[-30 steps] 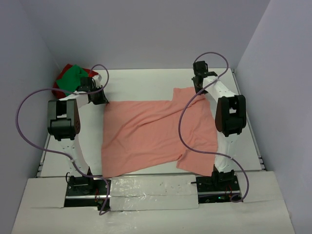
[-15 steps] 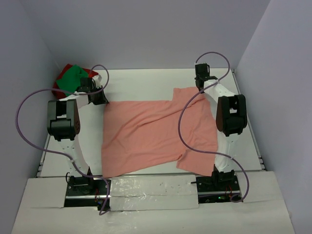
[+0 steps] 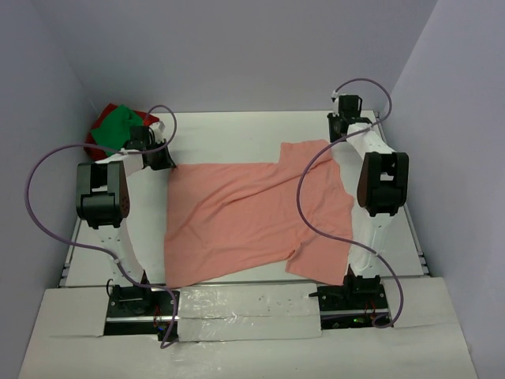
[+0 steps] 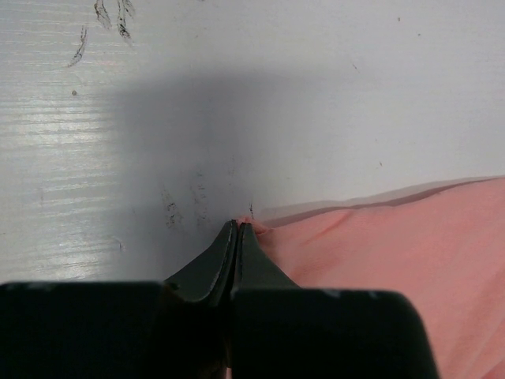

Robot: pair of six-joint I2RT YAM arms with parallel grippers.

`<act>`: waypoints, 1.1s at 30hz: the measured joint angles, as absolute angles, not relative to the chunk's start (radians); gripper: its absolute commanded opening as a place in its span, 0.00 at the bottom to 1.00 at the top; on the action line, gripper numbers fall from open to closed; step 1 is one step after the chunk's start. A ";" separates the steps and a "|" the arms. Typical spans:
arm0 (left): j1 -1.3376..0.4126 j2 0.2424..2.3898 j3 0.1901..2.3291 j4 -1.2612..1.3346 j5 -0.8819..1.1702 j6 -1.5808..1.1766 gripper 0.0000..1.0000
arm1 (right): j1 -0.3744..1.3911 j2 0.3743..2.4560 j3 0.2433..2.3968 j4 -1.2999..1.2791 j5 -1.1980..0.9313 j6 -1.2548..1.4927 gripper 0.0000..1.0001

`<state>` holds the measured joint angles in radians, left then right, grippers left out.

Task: Fold and stack the t-shirts
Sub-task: Flatten the tshirt out

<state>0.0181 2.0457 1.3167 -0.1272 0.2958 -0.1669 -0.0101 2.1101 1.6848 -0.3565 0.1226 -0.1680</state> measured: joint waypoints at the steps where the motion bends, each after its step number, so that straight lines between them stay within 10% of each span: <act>1: 0.018 2.046 1.317 -0.127 0.296 -0.167 0.00 | -0.019 2.117 1.697 -0.359 0.091 -0.160 0.37; 33: 0.006 2.046 1.317 -0.128 0.290 -0.150 0.00 | -0.133 2.326 2.010 -0.682 -0.446 -0.041 0.31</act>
